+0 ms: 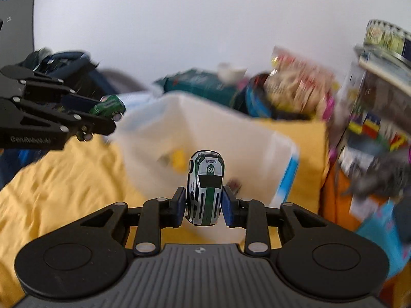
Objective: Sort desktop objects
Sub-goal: 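Carry both cars over the white bin and open both tools to drop them, then grasp the brown wooden cube with left tool while right tool grasps small red brick, then carry the cube and red brick over the white bin and open both tools, then grasp the blue brick with left tool while right tool grasps long red brick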
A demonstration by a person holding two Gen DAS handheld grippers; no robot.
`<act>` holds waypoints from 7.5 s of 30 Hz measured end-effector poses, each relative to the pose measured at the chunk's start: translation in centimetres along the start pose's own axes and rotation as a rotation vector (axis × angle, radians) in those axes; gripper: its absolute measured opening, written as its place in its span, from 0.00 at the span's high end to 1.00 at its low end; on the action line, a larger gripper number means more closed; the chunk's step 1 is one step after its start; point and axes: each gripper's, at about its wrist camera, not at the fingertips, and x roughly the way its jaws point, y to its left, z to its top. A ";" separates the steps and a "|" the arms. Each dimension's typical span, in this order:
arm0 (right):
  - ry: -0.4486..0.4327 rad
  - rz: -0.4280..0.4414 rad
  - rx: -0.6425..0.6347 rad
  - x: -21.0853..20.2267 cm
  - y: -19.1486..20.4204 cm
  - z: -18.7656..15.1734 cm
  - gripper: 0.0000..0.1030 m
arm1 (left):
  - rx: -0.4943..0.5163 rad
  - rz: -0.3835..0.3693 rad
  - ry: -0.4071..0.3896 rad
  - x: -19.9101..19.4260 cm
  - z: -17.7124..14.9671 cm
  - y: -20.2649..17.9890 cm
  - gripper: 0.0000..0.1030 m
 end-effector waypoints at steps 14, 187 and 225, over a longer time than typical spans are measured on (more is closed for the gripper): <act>0.087 -0.057 0.053 7.9 -2.6 1.7 0.65 | -0.092 -0.032 0.110 10.0 0.8 0.9 0.56; 0.253 0.053 0.008 -1.1 3.3 -13.4 0.47 | 0.080 -0.420 0.367 -6.5 -16.4 -12.0 0.44; 0.173 0.168 -0.174 0.6 8.9 -9.9 0.51 | -0.061 -0.386 0.326 -8.6 -16.0 -7.0 0.60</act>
